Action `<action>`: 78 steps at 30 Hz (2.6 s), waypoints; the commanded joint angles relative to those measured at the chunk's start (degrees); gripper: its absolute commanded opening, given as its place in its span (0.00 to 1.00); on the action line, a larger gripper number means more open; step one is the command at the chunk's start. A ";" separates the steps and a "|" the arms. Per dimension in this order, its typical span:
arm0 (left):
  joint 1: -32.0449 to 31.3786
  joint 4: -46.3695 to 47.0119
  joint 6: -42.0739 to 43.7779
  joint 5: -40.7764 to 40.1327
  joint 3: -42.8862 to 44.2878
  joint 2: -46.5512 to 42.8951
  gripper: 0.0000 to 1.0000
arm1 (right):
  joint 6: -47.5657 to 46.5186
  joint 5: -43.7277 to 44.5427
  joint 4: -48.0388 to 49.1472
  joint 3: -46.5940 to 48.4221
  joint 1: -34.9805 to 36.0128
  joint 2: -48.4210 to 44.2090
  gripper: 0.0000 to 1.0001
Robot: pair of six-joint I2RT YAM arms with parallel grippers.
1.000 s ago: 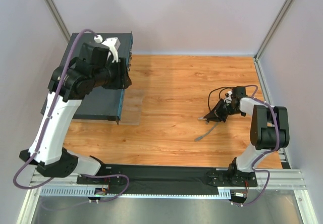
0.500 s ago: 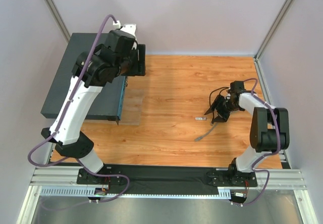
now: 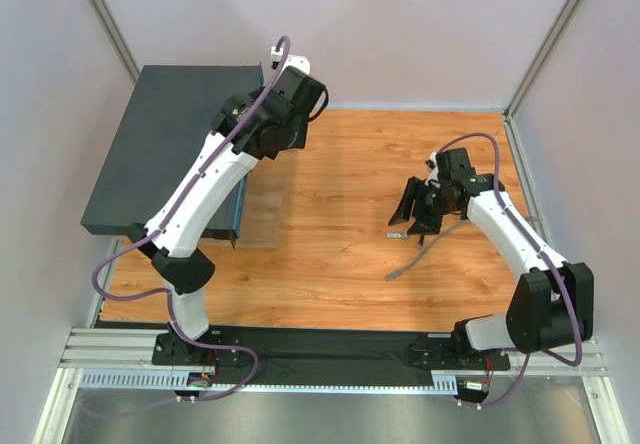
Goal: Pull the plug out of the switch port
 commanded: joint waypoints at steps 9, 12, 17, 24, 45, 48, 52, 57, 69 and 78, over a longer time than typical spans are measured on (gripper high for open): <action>-1.34 -19.12 3.08 -9.96 -8.86 -6.06 0.58 | 1.35 -1.89 -0.29 -1.38 2.00 -0.14 0.58; -1.34 -19.12 3.08 -9.61 -9.21 -5.89 0.58 | 2.05 -2.50 0.15 -1.73 2.00 -0.06 0.58; -1.34 -19.03 2.47 -9.87 -9.57 -5.45 0.57 | 2.40 -2.59 0.42 -1.64 2.09 -0.76 0.58; -0.81 -19.03 2.90 -9.43 -10.18 -4.75 0.56 | 2.58 -2.59 0.68 -2.08 2.00 -0.93 0.58; 1.38 -16.39 5.02 -7.58 -12.74 -5.53 0.51 | 3.19 -2.85 1.38 -2.26 2.09 -0.32 0.58; 1.47 -17.19 4.93 -7.32 -10.98 -5.62 0.51 | 3.37 -3.03 1.56 -2.26 2.09 -0.06 0.57; 1.38 -16.83 5.19 -7.76 -9.57 -6.50 0.50 | 3.37 -3.38 1.91 -2.08 2.09 0.65 0.57; 1.73 -16.40 5.11 -7.06 -11.14 -6.24 0.51 | 3.63 -3.73 1.82 -1.47 2.27 0.91 0.57; 3.58 -13.59 6.16 -4.07 -14.75 -7.12 0.50 | 3.63 -3.47 1.91 -1.20 2.27 1.09 0.57; 2.00 -13.06 5.46 -5.92 -12.48 -8.34 0.47 | 3.63 -3.73 2.17 -1.64 2.36 1.70 0.57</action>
